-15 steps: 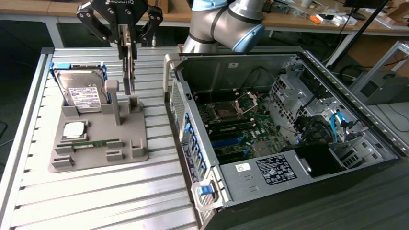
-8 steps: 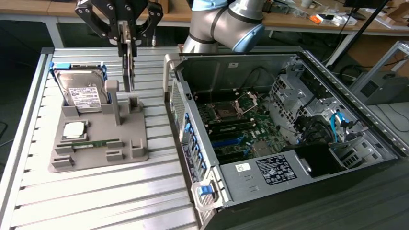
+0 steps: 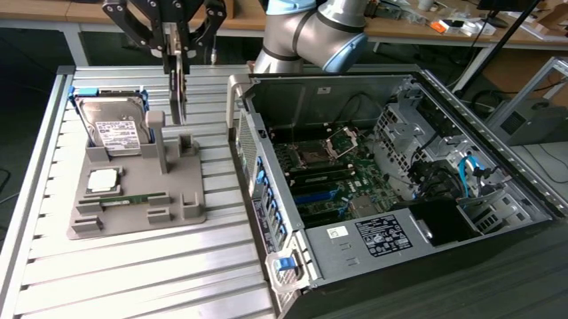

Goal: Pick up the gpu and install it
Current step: 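Pick up the gpu and move the gpu toward the slot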

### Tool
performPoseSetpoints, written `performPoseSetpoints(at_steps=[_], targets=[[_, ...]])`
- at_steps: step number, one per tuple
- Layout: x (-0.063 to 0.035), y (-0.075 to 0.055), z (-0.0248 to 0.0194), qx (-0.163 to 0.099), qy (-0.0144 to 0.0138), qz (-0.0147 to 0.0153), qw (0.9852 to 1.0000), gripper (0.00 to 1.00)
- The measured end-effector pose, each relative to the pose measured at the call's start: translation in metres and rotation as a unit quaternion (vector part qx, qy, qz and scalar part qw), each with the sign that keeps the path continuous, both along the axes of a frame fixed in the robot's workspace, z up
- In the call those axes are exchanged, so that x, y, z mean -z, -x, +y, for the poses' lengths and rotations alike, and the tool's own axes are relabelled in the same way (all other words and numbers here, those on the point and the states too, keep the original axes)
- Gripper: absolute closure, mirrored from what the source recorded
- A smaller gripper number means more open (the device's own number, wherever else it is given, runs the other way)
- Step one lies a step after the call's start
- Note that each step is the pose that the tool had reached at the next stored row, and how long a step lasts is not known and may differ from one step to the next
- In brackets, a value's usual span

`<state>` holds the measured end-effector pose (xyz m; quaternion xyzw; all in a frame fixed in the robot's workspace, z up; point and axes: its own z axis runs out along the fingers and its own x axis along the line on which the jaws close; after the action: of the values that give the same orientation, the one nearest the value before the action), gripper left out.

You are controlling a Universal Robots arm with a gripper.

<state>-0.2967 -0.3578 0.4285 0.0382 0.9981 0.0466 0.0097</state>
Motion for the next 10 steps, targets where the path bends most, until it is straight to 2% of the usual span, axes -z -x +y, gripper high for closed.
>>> performPoseSetpoints(at_steps=[10], targets=[[-0.0094, 0.0, 0.0, 0.0, -0.0017, 0.0, 1.0, 0.72]])
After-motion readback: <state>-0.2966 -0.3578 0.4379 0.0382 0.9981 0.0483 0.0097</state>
